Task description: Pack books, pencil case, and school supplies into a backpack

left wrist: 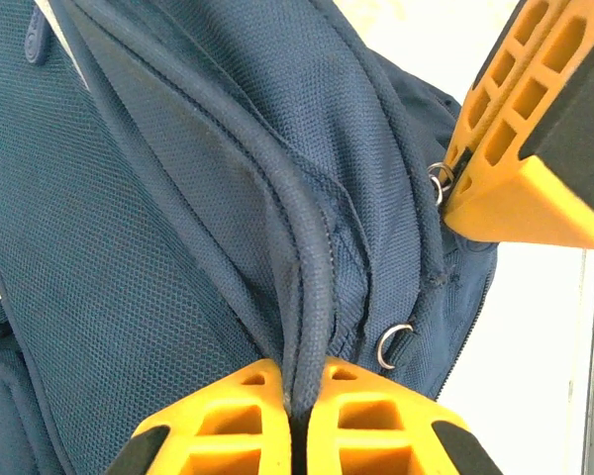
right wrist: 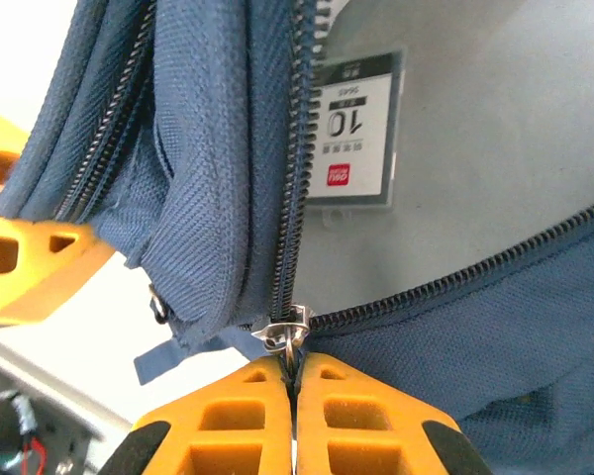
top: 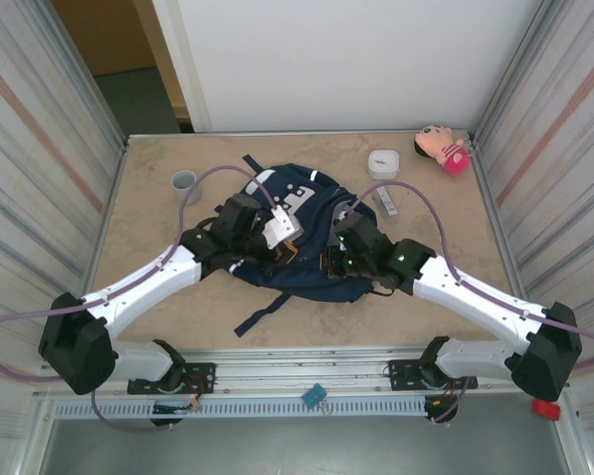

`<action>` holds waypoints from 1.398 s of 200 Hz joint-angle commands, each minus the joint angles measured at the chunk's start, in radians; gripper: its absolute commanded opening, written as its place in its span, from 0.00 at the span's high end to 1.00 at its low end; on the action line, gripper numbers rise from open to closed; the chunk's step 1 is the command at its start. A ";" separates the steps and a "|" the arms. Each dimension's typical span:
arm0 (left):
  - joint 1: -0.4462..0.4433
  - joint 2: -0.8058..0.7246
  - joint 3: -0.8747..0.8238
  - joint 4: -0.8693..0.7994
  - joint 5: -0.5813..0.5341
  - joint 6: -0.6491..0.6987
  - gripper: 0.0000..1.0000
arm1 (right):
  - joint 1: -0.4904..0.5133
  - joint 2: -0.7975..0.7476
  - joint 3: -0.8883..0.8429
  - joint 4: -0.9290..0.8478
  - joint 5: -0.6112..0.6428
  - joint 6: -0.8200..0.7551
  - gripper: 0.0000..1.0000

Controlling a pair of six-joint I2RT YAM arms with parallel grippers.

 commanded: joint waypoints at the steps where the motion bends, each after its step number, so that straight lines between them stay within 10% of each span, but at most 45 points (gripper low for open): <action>1: 0.026 -0.042 -0.020 -0.086 0.003 0.052 0.88 | -0.049 -0.036 -0.021 -0.026 -0.159 -0.088 1.00; 38: -0.038 -0.084 -0.059 -0.039 0.056 0.148 0.43 | -0.088 -0.018 -0.027 0.017 -0.337 -0.083 1.00; 77: -0.146 -0.105 -0.142 0.070 -0.101 0.260 0.32 | -0.123 -0.016 -0.021 0.050 -0.446 -0.064 1.00; 153: -0.158 -0.037 -0.173 0.172 -0.102 0.294 1.00 | -0.146 -0.012 -0.019 -0.046 -0.335 -0.074 1.00; 279: -0.157 -0.052 -0.189 0.221 -0.013 0.239 1.00 | -0.060 0.108 -0.019 0.012 -0.057 -0.076 0.69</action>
